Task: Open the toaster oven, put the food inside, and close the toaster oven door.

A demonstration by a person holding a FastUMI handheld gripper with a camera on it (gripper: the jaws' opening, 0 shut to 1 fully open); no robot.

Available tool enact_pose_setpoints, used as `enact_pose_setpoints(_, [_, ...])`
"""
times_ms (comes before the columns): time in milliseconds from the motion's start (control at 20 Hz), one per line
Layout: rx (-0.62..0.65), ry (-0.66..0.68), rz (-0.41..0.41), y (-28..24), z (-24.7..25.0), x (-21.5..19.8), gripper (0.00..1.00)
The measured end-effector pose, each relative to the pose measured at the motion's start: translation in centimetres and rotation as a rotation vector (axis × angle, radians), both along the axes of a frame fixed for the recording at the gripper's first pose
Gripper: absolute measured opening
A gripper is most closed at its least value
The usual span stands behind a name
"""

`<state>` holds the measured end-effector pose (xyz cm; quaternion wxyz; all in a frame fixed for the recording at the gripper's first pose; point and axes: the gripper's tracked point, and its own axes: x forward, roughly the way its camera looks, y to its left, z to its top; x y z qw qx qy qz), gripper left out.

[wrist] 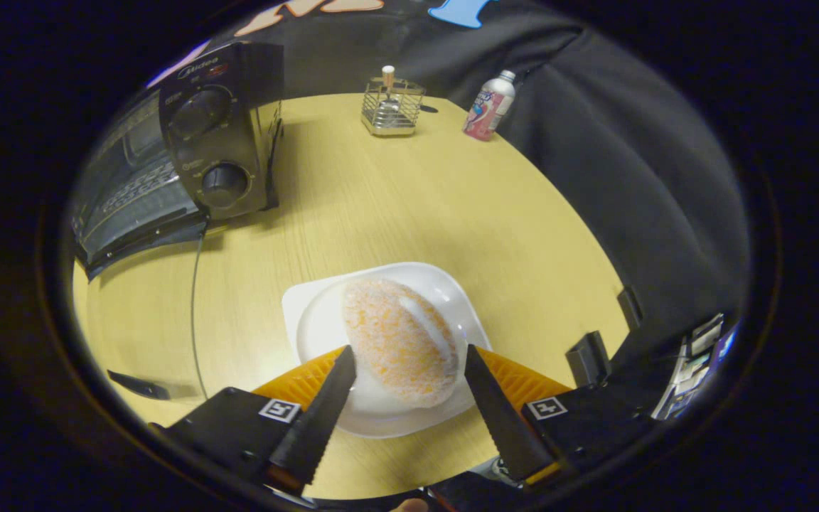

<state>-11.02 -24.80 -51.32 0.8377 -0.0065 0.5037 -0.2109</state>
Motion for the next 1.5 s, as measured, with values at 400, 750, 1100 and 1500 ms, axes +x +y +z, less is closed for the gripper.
enact_pose_setpoints(400, [0.034,-0.049,-0.077,-0.5,0.1,1.1,0.73])
enact_pose_setpoints(750, [0.112,-0.240,-0.169,2.8,5.7,3.5,0.66])
enact_pose_setpoints(1100, [0.280,-0.356,-0.173,10.5,9.2,5.4,0.66])
enact_pose_setpoints(1500, [0.577,-0.454,-0.281,19.0,9.4,7.6,0.66])
